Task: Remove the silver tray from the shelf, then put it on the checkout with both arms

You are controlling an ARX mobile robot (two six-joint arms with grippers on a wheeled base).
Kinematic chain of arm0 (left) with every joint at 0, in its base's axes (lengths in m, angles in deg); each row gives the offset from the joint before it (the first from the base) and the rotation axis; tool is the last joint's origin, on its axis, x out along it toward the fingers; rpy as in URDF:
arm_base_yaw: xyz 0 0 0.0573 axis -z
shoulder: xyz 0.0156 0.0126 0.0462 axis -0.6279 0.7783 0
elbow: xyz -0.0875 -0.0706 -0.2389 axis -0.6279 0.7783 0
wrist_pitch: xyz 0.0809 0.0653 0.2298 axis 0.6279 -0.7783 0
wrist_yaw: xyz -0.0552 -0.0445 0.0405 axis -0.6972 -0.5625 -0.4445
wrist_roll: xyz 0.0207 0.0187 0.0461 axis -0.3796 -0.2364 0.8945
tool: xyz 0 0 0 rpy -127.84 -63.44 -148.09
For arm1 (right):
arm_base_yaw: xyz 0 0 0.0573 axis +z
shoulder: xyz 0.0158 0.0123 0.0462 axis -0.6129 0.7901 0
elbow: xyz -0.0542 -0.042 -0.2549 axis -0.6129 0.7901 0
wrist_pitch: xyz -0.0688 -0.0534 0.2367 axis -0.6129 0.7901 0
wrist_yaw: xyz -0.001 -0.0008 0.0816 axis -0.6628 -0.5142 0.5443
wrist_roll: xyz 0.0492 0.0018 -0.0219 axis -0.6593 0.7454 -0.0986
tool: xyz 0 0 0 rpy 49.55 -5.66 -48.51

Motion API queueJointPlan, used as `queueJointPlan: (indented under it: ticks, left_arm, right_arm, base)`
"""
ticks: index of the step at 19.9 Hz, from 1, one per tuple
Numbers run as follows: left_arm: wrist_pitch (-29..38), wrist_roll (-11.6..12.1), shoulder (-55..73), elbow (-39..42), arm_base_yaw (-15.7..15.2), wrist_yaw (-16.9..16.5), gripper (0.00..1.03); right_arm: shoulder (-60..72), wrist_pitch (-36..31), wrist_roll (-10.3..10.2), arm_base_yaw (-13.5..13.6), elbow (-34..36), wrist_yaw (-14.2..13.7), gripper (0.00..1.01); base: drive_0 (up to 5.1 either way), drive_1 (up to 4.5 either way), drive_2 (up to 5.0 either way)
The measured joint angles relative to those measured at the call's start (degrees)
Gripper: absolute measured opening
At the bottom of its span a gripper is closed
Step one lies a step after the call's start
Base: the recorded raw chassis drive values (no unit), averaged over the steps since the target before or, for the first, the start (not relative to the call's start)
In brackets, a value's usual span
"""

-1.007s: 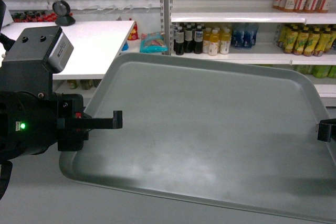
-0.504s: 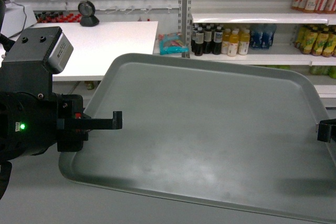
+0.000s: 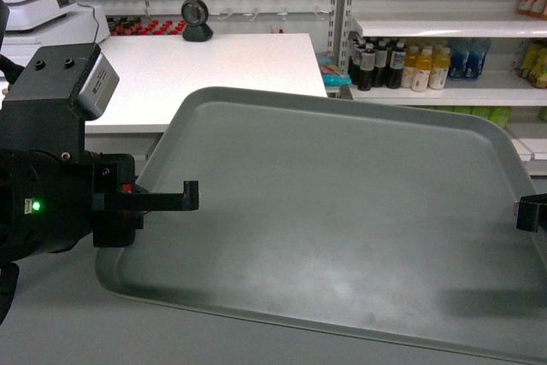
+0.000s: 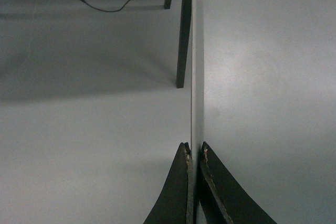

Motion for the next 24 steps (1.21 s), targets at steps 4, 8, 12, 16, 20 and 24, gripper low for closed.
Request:
queueJointPlan:
  ticks: [4, 8, 12, 16, 20, 24]
  left_arm:
    - [0.0, 0.0, 0.0, 0.0, 0.0, -0.02, 0.02]
    - [0.02, 0.0, 0.0, 0.0, -0.02, 0.02, 0.02]
    - [-0.09, 0.0, 0.0, 0.0, -0.02, 0.0, 0.02]
    - [-0.11, 0.02, 0.0, 0.0, -0.02, 0.09, 0.02]
    - [-0.42, 0.07, 0.0, 0.02, -0.24, -0.02, 0.02]
    - [0.0, 0.09, -0.02, 0.0, -0.17, -0.04, 0.02]
  right_arm:
    - [0.0, 0.04, 0.0, -0.02, 0.0, 0.02, 0.03]
    - [0.0, 0.0, 0.0, -0.02, 0.0, -0.02, 0.03]
    - [0.0, 0.11, 0.0, 0.0, 0.0, 0.04, 0.03]
    - [0.0, 0.2, -0.02, 0.02, 0.0, 0.09, 0.03]
    - [-0.17, 0.28, -0.02, 0.02, 0.11, 0.17, 0.03]
    - [-0.11, -0.07, -0.02, 0.0, 0.11, 0.17, 0.03]
  base:
    - [-5.0, 2.42, 2.4]
    - [-4.9, 2.75, 2.1]
    - [-4.5, 3.98, 1.0]
    - [-3.4, 3.01, 0.7]
    - [0.0, 1.04, -1.1]
    - [0.0, 4.23, -4.3]
